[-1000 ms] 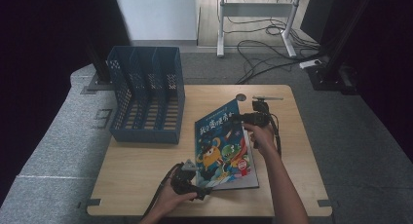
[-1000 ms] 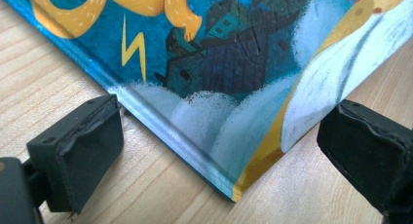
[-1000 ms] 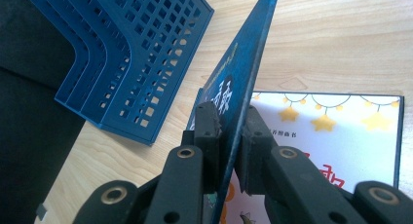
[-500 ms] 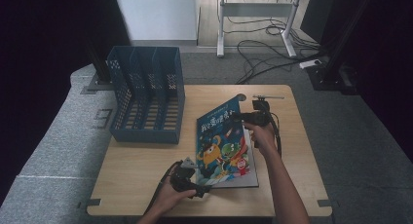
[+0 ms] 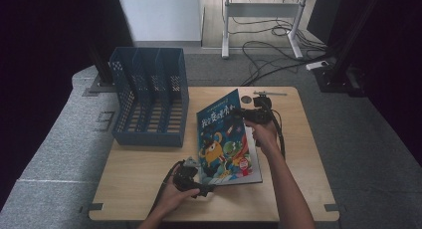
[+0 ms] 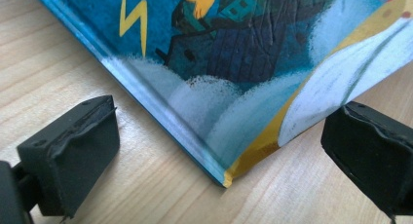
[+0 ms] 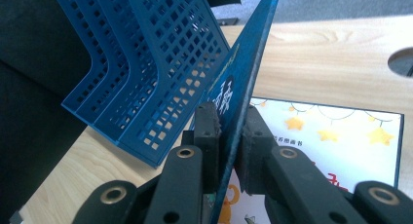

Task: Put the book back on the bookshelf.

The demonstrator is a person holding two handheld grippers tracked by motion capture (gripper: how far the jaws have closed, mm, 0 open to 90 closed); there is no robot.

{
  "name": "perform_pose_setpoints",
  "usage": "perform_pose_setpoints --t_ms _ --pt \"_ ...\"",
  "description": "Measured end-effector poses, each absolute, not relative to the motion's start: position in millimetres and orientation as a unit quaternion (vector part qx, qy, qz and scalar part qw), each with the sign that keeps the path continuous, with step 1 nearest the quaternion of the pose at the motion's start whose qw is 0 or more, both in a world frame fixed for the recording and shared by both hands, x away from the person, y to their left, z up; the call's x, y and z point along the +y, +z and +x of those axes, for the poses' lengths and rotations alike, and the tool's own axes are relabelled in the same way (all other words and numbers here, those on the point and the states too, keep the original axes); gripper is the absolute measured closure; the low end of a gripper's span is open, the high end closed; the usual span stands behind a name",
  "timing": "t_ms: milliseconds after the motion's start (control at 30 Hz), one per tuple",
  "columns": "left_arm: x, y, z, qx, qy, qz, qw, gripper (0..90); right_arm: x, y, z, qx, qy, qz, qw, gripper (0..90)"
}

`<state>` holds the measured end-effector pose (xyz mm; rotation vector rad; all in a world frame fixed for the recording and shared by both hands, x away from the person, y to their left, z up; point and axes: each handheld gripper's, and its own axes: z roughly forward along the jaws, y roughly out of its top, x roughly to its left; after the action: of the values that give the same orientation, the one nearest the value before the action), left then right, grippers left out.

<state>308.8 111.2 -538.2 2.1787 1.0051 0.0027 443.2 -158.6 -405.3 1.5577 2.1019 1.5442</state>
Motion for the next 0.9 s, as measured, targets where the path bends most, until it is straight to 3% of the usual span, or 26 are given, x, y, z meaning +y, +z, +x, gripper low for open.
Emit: perform_pose_setpoints --t_ms 900 --pt "112.1 -539.0 320.7 0.407 0.003 0.834 0.373 1.3 -160.9 -384.6 420.1 0.684 0.551 0.464 0.113 79.9"
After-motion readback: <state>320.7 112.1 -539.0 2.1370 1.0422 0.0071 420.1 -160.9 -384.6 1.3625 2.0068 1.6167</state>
